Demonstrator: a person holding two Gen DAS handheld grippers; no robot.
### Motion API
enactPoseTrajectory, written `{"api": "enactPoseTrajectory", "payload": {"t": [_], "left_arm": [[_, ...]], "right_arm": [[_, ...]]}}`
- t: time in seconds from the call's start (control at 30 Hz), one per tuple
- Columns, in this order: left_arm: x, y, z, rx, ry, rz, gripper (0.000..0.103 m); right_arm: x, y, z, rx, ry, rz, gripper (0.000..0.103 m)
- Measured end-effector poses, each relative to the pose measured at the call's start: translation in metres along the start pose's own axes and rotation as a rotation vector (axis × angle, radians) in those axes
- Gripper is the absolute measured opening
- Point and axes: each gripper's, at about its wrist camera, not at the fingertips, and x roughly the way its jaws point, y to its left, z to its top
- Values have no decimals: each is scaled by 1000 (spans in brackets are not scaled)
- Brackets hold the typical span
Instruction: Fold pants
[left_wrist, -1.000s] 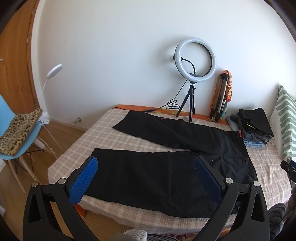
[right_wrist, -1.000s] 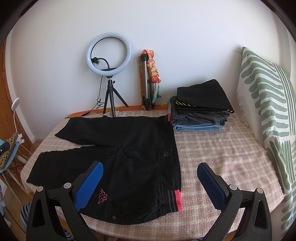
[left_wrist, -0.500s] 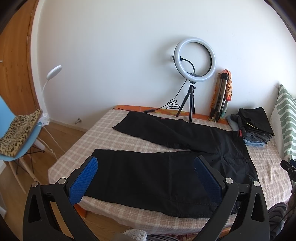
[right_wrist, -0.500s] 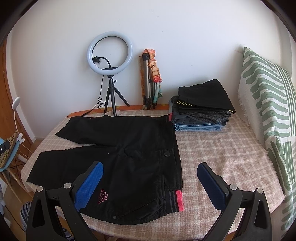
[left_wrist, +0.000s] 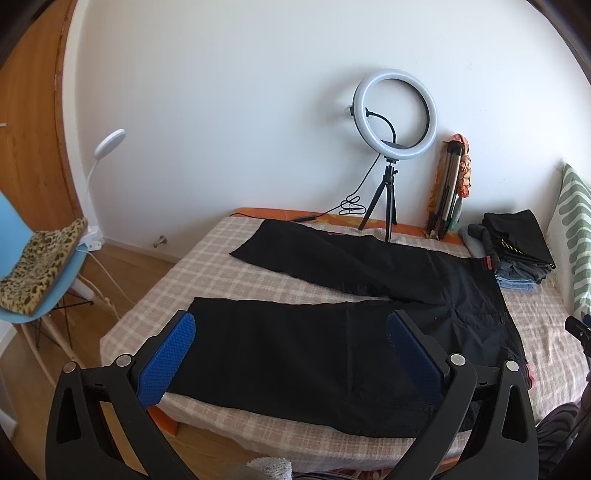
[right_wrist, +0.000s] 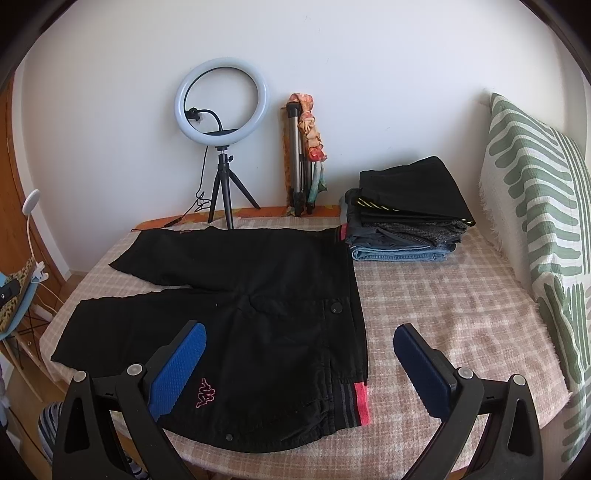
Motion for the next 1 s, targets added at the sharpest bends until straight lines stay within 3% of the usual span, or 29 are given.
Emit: {"api": "enactPoseTrajectory", "payload": {"t": [0.57, 0.8, 1.0], "left_arm": [[41, 23, 12, 72, 7, 81, 103], [71, 39, 18, 46, 5, 30, 101], [104, 45, 28, 47, 48, 7, 97]], "right_arm": [[41, 7, 31, -52, 0, -3, 103], [70, 11, 61, -93, -38, 40, 103], [115, 28, 97, -188, 19, 120, 102]]}}
